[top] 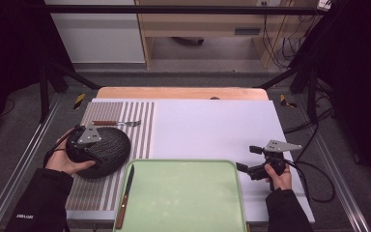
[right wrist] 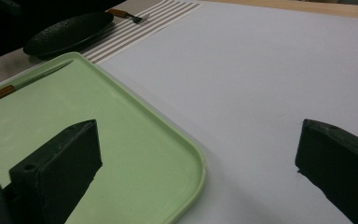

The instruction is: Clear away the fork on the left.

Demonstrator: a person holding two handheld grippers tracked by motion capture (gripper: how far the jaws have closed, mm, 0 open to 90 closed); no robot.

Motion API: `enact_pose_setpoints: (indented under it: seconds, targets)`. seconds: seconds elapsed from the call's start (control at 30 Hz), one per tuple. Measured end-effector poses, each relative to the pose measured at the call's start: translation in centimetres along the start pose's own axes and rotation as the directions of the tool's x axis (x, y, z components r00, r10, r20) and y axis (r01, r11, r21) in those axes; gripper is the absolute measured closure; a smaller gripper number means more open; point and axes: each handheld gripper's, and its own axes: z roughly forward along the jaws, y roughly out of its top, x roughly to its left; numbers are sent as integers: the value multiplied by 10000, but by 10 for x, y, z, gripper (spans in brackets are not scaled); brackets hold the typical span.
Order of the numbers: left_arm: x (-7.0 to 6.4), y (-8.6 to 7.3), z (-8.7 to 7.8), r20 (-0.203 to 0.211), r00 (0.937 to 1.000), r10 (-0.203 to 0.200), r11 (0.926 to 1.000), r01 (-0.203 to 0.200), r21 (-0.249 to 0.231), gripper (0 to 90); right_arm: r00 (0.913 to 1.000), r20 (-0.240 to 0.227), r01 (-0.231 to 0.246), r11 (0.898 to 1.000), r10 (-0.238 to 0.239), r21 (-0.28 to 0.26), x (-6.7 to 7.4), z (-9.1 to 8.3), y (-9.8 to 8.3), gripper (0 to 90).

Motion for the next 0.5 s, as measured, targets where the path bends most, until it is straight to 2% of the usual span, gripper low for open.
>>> enact_pose_setpoints:
  seconds: [0.27,0.5]
  targets:
    - [14,2,8,-230,9990,392,9987,-384,344,23,10000,11,14,10000,-14,22,0,0,0,4]
    - [25,5,16,-642,9942,866,9936,-815,786,23,10000,26,25,10000,-25,51,0,0,0,4]
